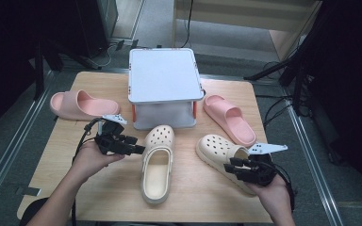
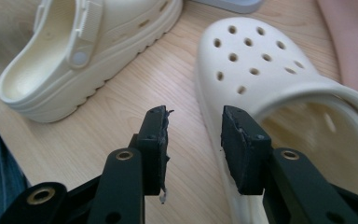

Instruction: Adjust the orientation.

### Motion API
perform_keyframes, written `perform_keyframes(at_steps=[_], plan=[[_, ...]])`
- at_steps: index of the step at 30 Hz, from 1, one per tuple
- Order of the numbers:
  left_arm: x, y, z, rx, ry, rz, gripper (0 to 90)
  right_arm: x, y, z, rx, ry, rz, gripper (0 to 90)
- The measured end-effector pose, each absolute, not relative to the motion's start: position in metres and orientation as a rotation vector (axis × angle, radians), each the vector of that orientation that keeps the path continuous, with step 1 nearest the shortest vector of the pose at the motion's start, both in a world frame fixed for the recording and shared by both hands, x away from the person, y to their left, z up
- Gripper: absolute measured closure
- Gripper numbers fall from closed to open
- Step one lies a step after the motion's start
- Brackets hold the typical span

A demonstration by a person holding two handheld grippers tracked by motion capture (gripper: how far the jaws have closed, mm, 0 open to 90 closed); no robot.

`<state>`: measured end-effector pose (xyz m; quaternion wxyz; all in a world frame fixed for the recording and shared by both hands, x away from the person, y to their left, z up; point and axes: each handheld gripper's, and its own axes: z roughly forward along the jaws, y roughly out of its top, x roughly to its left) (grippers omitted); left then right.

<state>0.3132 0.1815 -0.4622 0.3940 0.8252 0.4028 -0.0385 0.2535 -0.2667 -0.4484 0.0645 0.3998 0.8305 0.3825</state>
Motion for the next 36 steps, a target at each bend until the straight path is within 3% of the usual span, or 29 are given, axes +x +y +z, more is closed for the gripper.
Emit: perform_keyframes(at_steps=[13, 16, 17, 21, 36], plan=[[0.317, 0.18, -0.466, 2.107, 1.019, -0.088, 40.7, 0.263, -0.274, -0.467, 1.259, 2.523, 1.052, 61.0], [0.315, 0.18, -0.465, 2.106, 1.017, -0.088, 40.8, 0.27, -0.268, -0.474, 1.229, 2.562, 1.001, 67.8], [0.314, 0.181, -0.465, 2.11, 1.014, -0.085, 40.8, 0.274, -0.265, -0.477, 1.215, 2.575, 0.988, 74.0], [0.313, 0.183, -0.465, 2.106, 1.021, -0.076, 40.8, 0.278, -0.262, -0.476, 1.225, 2.574, 0.993, 77.4], [0.294, 0.191, -0.465, 2.09, 1.026, -0.047, 41.8, 0.293, -0.215, -0.456, 1.173, 2.55, 1.124, 77.0]])
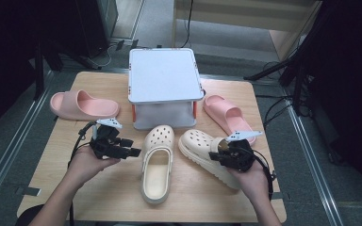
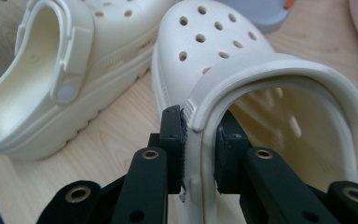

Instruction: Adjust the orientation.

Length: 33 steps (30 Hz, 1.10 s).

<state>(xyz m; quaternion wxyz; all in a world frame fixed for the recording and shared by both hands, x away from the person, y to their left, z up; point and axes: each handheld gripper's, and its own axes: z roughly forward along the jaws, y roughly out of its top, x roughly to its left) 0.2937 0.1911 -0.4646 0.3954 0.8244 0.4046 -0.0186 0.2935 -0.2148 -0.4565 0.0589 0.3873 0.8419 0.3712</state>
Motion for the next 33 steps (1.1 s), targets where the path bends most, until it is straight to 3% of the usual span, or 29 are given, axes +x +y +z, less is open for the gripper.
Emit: perform_keyframes(at_steps=[6, 8, 15, 27, 33], plan=[[0.284, 0.194, -0.466, 2.084, 1.013, -0.036, 43.3, 0.3, -0.202, -0.455, 1.138, 2.536, 1.091, 77.0], [0.281, 0.194, -0.466, 2.086, 0.995, -0.029, 51.8, 0.302, -0.2, -0.456, 1.143, 2.529, 1.073, 77.0], [0.275, 0.191, -0.469, 2.106, 0.988, -0.044, 65.2, 0.307, -0.183, -0.462, 1.164, 2.516, 1.034, 76.5], [0.275, 0.193, -0.471, 2.104, 1.0, -0.049, 64.3, 0.296, -0.157, -0.469, 1.14, 2.554, 0.993, 72.8], [0.278, 0.189, -0.473, 2.125, 0.999, -0.047, 64.0, 0.294, -0.154, -0.47, 1.132, 2.589, 1.031, 63.8]])
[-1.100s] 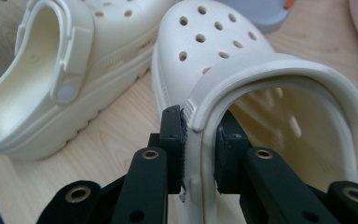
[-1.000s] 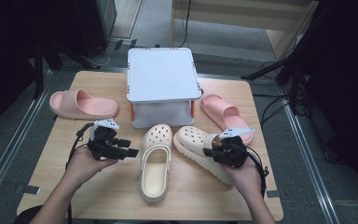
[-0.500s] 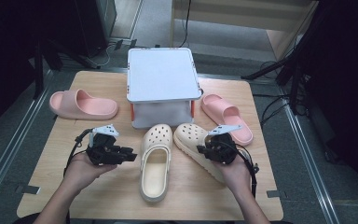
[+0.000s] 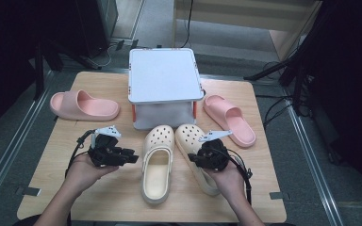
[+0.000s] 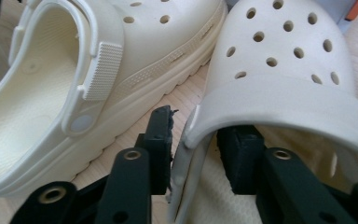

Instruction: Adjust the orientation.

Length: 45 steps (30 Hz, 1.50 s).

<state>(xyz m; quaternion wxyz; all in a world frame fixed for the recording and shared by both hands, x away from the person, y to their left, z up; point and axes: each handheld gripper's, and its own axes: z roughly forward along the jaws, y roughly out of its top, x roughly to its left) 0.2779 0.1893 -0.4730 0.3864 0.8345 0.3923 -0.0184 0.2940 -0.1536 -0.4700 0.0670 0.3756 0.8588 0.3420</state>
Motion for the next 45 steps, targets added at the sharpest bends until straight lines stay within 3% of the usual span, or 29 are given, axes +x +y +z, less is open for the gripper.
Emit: perform_keyframes(at_steps=[6, 10, 14, 28, 45], plan=[[0.282, 0.189, -0.473, 2.099, 1.001, -0.063, 70.0, 0.292, -0.172, -0.459, 1.135, 2.583, 1.125, 66.5], [0.287, 0.188, -0.476, 2.107, 1.009, -0.065, 73.8, 0.285, -0.195, -0.446, 1.124, 2.556, 1.185, 80.2], [0.292, 0.186, -0.482, 2.111, 1.027, -0.073, 74.8, 0.29, -0.222, -0.443, 1.162, 2.476, 1.171, 83.3], [0.298, 0.18, -0.494, 2.123, 1.056, -0.08, 76.7, 0.321, -0.236, -0.472, 1.266, 2.45, 1.008, 84.5], [0.296, 0.166, -0.504, 2.187, 1.033, -0.125, 77.5, 0.323, -0.225, -0.488, 1.311, 2.526, 0.995, 87.3]])
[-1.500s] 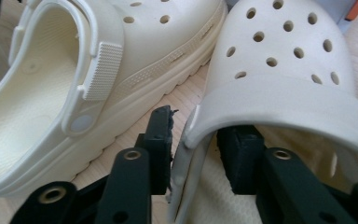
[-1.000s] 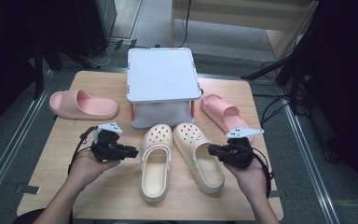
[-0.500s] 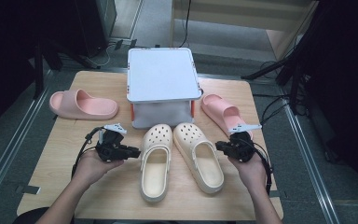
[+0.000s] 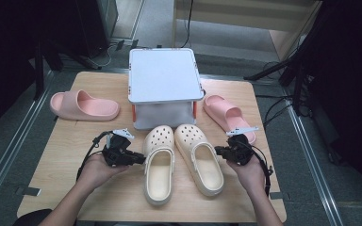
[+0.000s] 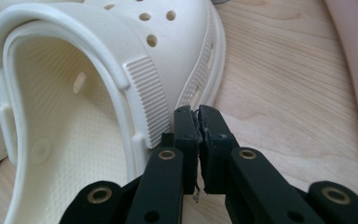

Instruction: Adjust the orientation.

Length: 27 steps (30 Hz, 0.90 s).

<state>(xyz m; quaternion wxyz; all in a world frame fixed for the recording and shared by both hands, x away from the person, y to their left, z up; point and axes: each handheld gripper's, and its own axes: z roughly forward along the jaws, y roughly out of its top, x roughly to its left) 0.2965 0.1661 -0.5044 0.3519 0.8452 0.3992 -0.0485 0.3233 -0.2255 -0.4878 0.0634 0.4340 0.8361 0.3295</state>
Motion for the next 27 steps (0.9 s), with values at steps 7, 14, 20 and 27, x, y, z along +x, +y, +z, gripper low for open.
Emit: perform_keyframes(at_steps=[7, 14, 20, 27], plan=[[0.295, 0.162, -0.506, 2.186, 1.007, -0.164, 77.1, 0.32, -0.216, -0.49, 1.283, 2.572, 1.02, 87.3], [0.296, 0.159, -0.507, 2.17, 1.007, -0.184, 76.7, 0.318, -0.208, -0.492, 1.266, 2.617, 1.114, 87.4], [0.298, 0.163, -0.506, 2.166, 1.027, -0.194, 75.1, 0.318, -0.209, -0.492, 1.292, 2.604, 1.074, 84.8], [0.298, 0.175, -0.491, 2.124, 1.033, -0.173, 76.7, 0.311, -0.212, -0.471, 1.266, 2.519, 1.217, 80.9]])
